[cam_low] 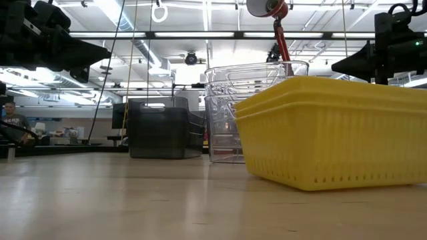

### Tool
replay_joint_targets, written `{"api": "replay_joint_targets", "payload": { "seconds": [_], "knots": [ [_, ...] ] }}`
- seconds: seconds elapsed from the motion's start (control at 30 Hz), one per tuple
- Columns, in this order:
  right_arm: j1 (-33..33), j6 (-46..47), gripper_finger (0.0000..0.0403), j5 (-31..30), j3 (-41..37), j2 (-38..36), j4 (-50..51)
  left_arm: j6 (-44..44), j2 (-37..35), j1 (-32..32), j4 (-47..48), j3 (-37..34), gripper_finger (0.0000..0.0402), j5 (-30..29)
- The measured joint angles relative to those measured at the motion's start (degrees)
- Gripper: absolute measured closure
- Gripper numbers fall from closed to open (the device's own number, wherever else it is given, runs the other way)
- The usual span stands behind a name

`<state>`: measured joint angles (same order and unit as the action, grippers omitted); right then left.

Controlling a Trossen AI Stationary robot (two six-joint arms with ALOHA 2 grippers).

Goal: Stack baskets by color
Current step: Return to Home Position

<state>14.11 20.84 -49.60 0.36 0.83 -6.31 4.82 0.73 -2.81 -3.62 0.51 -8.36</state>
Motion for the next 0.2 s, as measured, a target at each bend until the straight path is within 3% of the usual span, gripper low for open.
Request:
{"api": "replay_joint_targets", "payload": {
  "seconds": [0.2],
  "knots": [
    [0.00,0.00,0.0389,0.00,0.00,-0.01,-0.01,0.00,0.00,0.00,0.00,0.00,0.0376,0.00]
  ]
}}
